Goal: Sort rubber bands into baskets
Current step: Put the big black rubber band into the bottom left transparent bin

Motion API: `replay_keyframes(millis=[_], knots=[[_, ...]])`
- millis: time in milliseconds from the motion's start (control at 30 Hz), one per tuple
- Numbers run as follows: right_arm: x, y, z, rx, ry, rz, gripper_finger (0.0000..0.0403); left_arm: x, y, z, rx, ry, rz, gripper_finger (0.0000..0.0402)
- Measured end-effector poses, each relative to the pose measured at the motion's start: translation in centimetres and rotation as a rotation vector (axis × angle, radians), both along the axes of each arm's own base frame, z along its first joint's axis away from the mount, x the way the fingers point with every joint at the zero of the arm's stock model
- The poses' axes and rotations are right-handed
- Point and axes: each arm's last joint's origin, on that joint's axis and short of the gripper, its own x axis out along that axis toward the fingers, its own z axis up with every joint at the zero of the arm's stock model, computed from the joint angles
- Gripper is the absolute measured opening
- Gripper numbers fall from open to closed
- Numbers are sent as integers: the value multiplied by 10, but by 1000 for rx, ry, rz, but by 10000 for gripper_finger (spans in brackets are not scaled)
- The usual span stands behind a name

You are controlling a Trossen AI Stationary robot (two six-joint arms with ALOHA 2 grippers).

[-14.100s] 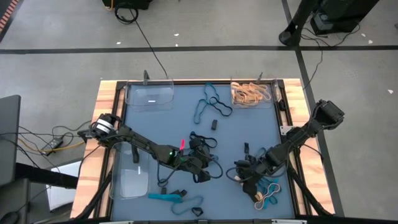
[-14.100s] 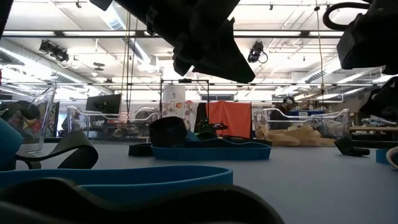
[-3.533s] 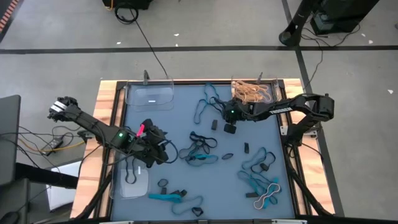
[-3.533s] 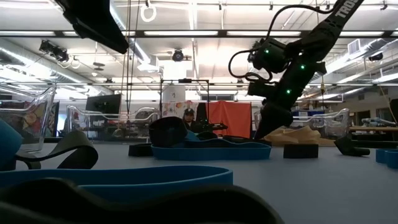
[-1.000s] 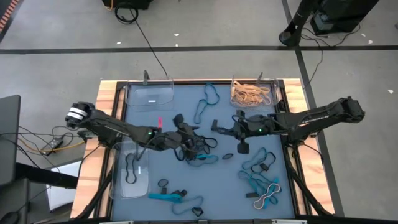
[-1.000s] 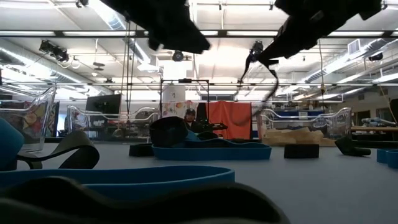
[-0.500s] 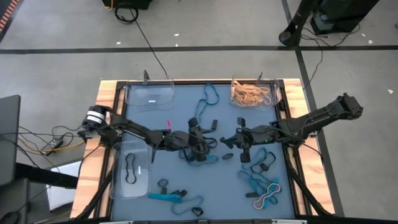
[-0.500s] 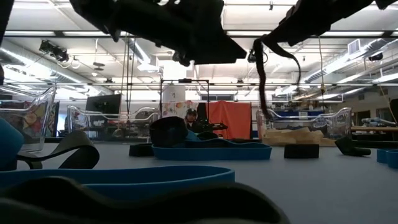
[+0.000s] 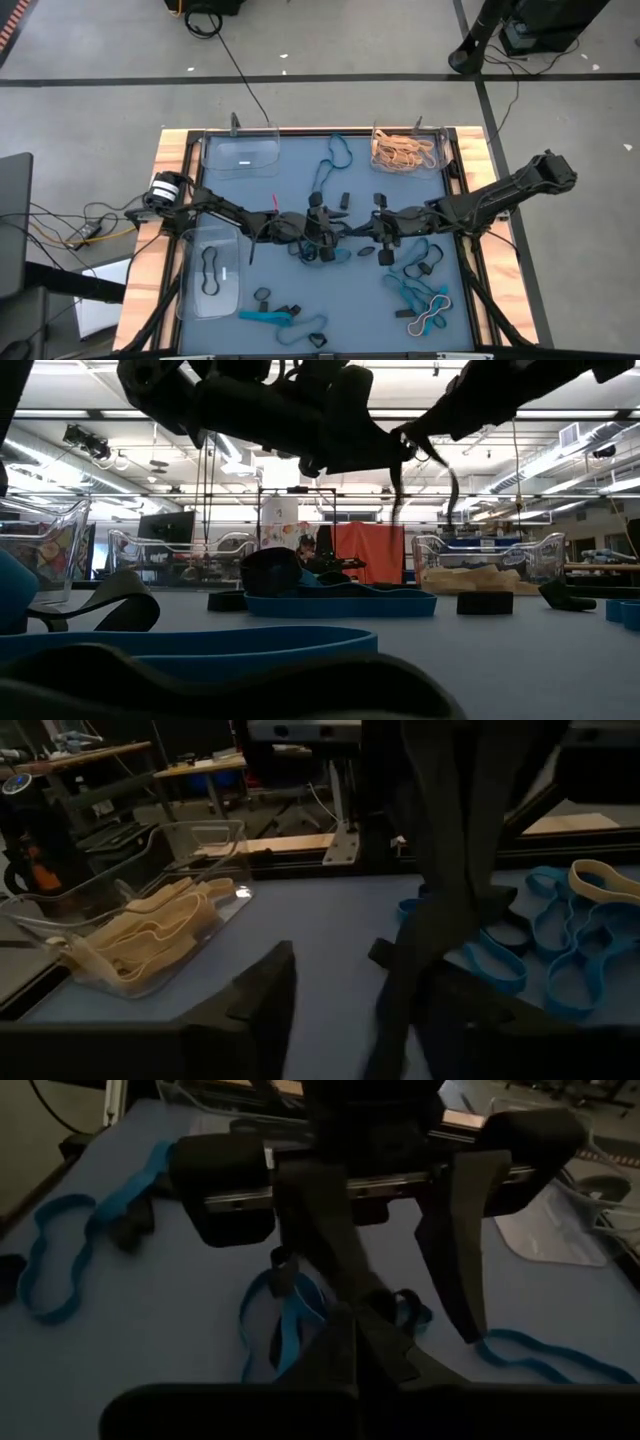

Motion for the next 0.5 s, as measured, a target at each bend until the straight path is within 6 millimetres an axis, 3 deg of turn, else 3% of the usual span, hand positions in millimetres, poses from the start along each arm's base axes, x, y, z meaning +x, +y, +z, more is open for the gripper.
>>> replay_keyframes(millis=[200,367,500], knots=[[6,2,-5,-3,-3,-3,2,-1,-2,-2,0,21,-3,21],[6,2,-5,8,-4,-22,7,-6,-7,4,-26,53,-9,10],[6,2,-5,65,-7,-50,37,-16,-9,16,-49,92,31,5]])
